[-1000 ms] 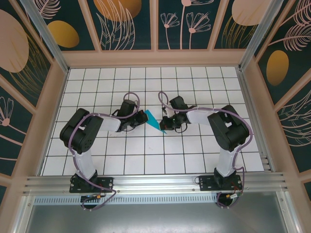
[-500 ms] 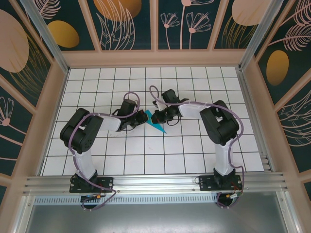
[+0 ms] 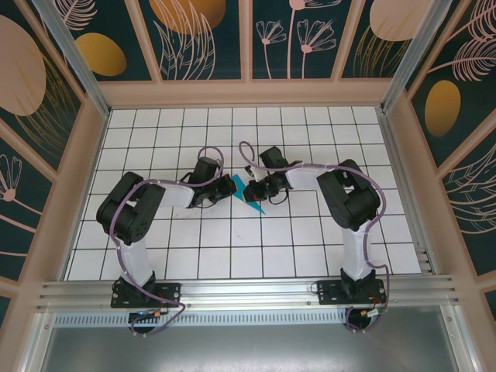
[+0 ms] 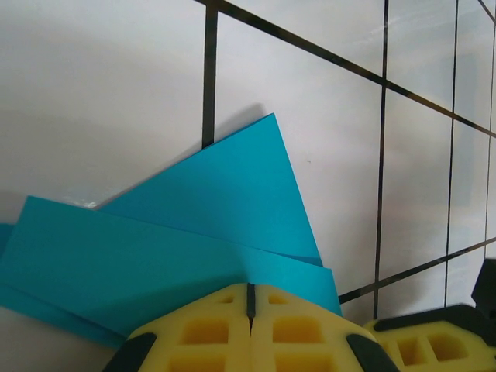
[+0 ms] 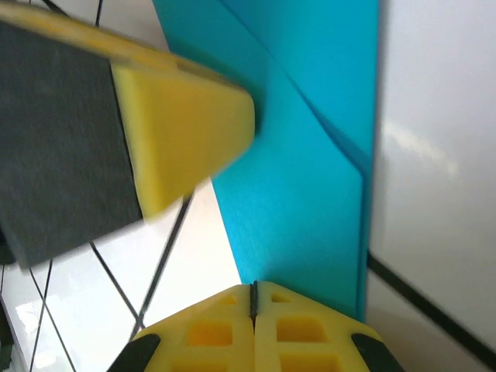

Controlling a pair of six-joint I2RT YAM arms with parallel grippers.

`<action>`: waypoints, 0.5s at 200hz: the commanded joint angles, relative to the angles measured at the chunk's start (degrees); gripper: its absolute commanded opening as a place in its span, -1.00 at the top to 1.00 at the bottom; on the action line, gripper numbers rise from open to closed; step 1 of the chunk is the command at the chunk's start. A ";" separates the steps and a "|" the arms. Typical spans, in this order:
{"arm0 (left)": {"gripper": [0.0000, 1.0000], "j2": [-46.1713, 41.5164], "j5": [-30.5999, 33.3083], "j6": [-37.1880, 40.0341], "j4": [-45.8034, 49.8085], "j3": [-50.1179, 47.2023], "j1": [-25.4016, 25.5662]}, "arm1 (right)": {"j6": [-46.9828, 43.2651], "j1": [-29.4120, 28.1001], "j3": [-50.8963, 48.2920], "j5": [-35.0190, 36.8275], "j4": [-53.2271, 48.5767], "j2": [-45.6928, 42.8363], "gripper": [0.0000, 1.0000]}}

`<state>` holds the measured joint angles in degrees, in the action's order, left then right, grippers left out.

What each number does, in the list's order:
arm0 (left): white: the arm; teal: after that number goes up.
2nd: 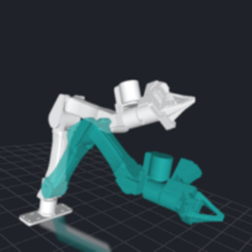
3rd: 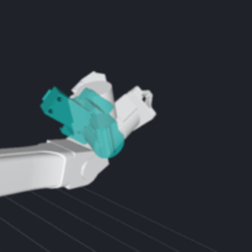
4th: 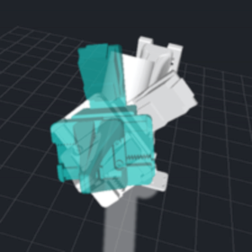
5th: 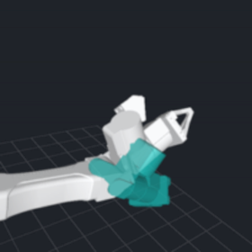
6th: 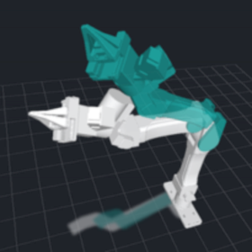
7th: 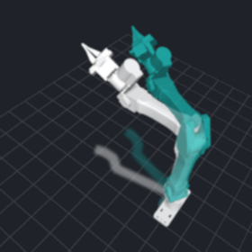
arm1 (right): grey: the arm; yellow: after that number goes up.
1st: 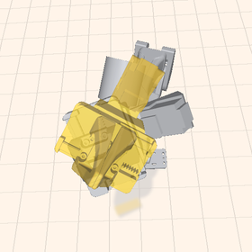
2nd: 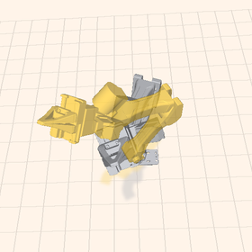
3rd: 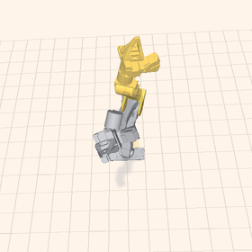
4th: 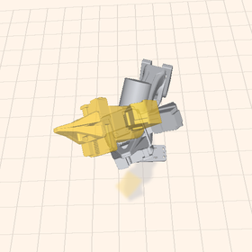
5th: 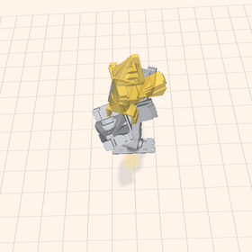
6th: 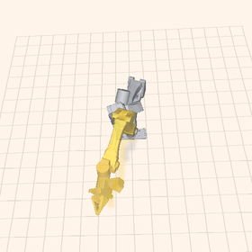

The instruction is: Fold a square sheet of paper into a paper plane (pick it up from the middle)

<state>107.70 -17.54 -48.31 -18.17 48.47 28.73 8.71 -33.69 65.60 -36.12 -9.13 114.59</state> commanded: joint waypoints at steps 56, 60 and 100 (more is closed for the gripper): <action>0.95 3.61 6.20 -1.02 7.12 -0.47 -0.25 | 0.64 1.77 -17.03 0.25 -2.49 -10.79 0.98; 0.95 3.64 6.14 -1.01 7.16 -0.43 -0.25 | 0.84 1.94 -17.61 0.58 -2.52 -11.31 0.98; 0.95 3.35 5.46 -0.60 7.14 0.23 -0.25 | 3.42 3.71 -22.84 1.90 -0.30 -16.23 0.98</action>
<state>107.74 -17.28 -48.99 -17.72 48.77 28.84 10.41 -31.59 46.15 -35.86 -5.21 100.47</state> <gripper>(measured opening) 0.069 0.055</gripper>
